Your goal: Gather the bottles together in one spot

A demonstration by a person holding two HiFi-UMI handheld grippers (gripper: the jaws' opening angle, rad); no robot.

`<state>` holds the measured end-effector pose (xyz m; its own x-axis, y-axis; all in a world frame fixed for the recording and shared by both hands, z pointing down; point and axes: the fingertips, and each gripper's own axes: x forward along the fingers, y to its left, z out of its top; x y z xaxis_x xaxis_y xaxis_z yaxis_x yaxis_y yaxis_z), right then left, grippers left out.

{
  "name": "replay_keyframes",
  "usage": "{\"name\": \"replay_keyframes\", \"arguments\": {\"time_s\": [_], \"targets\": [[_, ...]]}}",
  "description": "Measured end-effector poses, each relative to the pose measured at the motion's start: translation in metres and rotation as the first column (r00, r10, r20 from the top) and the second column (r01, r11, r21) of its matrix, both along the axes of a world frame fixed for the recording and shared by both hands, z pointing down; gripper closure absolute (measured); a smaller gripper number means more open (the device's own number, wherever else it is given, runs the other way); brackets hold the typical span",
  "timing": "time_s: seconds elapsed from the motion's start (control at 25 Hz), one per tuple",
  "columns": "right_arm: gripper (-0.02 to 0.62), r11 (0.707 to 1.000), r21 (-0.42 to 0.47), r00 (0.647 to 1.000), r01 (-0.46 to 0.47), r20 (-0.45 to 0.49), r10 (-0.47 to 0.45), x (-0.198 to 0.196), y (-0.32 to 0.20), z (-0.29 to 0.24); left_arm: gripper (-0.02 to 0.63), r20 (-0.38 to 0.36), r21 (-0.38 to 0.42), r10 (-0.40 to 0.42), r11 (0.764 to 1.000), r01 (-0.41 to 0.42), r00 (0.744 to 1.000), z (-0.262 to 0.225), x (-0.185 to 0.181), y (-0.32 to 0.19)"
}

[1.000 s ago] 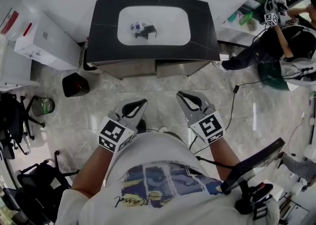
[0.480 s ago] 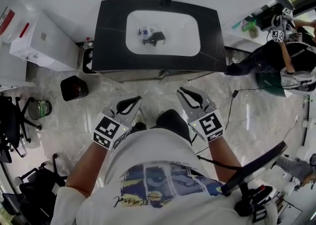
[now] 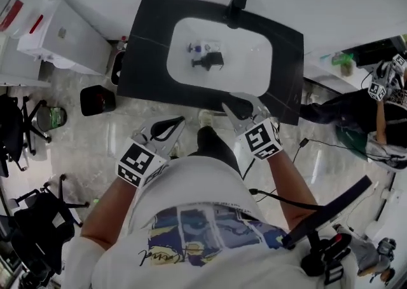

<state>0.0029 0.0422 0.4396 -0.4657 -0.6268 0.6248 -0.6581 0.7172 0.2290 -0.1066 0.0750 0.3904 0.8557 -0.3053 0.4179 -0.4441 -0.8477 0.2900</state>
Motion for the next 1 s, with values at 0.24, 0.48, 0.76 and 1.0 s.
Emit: {"name": "replay_keyframes", "arguments": {"time_s": [0.24,0.48,0.76,1.0], "targets": [[0.502,0.972,-0.057,0.966,0.229,-0.112,-0.234,0.007,-0.076,0.053,0.604,-0.009,-0.002,-0.105,0.994,0.105,0.994,-0.011,0.034,-0.048],[0.482,0.893,-0.148,0.878,0.425,-0.172,-0.447,-0.012,-0.119,0.114,0.603,0.026,-0.046,-0.264,0.963,0.265,0.964,-0.018,0.032,-0.070],[0.445,0.813,-0.276,0.788,0.512,-0.226,-0.573,-0.026,-0.153,0.191,0.604,0.051,-0.080,-0.394,0.914,0.398,0.917,-0.006,0.015,-0.078],[0.442,0.748,-0.378,0.700,0.545,-0.286,-0.654,-0.030,-0.164,0.239,0.603,0.077,-0.109,-0.489,0.862,0.495,0.869,0.001,0.004,-0.075]]}}
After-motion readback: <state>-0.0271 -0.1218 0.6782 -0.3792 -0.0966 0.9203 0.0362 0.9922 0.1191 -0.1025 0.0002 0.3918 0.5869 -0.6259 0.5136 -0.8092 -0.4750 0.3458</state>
